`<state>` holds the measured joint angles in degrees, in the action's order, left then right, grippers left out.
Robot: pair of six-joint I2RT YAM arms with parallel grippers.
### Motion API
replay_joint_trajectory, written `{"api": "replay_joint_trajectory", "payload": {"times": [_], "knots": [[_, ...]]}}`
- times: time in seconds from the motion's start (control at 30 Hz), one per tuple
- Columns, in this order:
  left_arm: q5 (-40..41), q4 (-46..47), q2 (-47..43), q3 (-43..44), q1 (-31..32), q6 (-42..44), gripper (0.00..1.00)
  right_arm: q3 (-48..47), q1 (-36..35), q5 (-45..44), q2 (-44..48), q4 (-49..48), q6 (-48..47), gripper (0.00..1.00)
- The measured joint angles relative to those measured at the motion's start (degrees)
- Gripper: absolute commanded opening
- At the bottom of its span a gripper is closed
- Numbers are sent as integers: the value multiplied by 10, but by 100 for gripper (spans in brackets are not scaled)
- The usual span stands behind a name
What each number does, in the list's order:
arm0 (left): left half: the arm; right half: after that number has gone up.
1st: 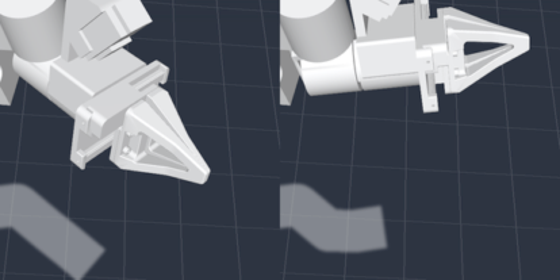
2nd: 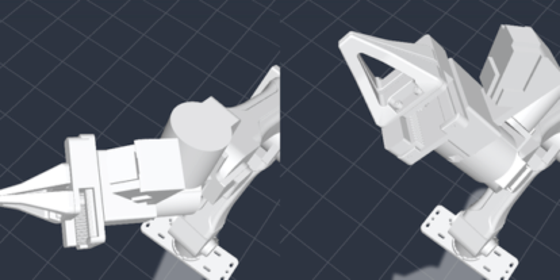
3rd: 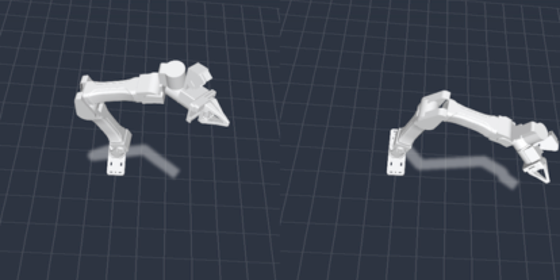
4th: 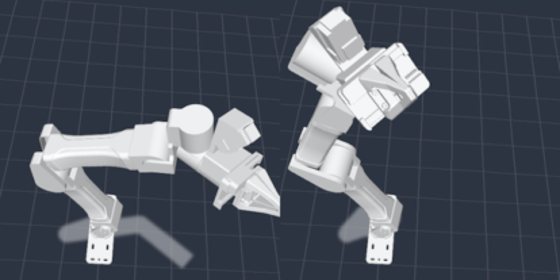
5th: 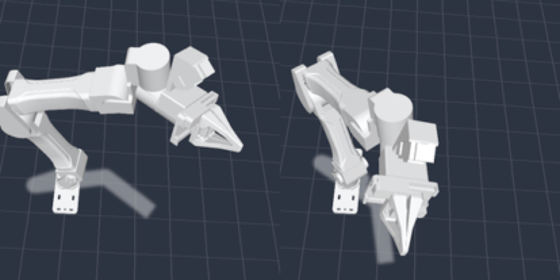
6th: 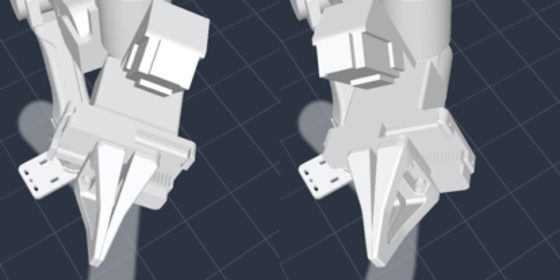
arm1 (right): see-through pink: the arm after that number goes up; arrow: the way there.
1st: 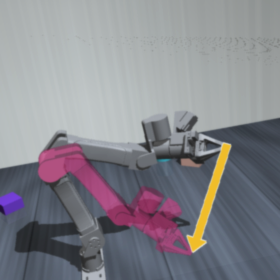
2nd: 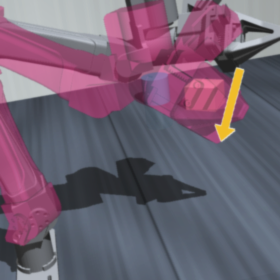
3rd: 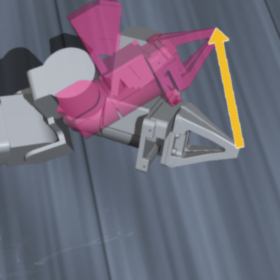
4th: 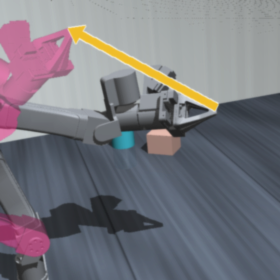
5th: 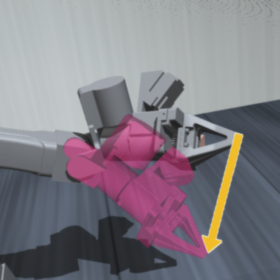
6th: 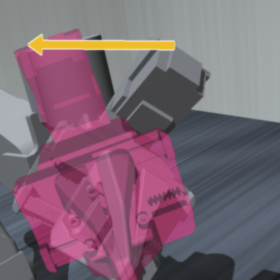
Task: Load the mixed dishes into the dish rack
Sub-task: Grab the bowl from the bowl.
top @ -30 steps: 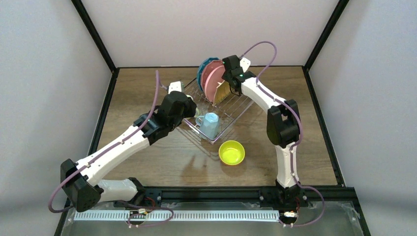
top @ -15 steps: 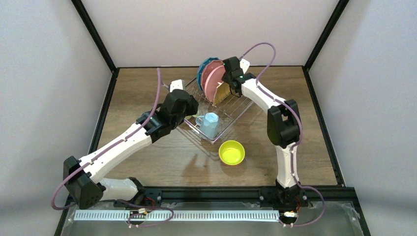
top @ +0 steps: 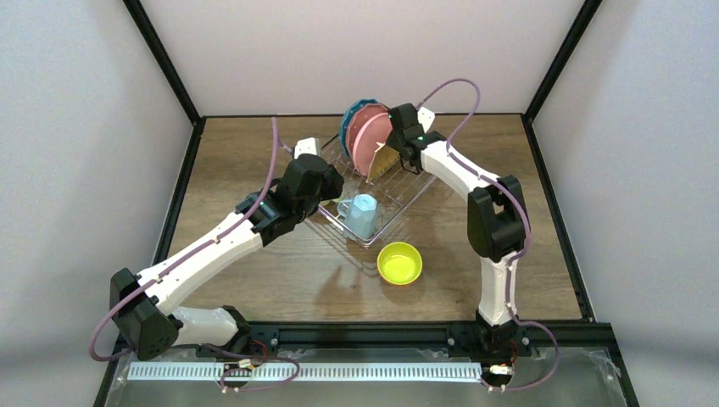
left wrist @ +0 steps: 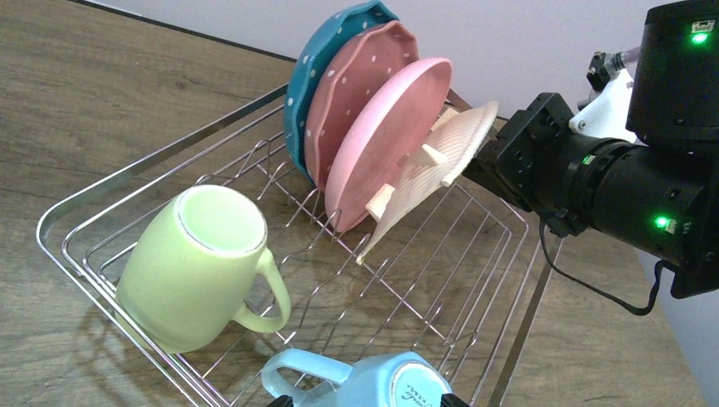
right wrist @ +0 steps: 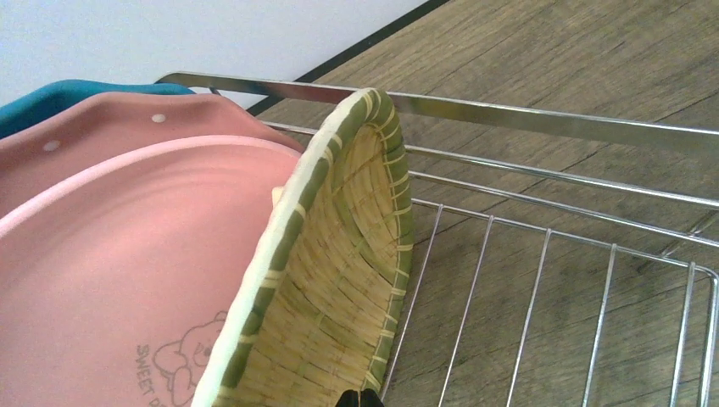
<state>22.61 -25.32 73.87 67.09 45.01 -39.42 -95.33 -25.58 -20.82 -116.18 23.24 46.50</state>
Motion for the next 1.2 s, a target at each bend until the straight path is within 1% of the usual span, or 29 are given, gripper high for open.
{"api": "replay_joint_trajectory", "payload": {"times": [0.67,0.8,0.87,1.1,1.13,1.2], "knots": [[-4,0,0,0,0,9,100,10,0,-3,31,-3,3,1],[-4,-2,-5,0,0,20,100,24,0,-6,59,1,3,7],[-7,-6,-14,0,0,26,100,30,0,-8,77,3,2,13],[-51,-14,-64,-17,0,42,100,77,-4,-19,158,11,-13,46],[-61,-14,-75,-26,0,43,100,92,-7,-20,177,13,-17,55],[-82,-16,-91,-43,0,46,100,122,-12,-22,211,16,-23,76]]}}
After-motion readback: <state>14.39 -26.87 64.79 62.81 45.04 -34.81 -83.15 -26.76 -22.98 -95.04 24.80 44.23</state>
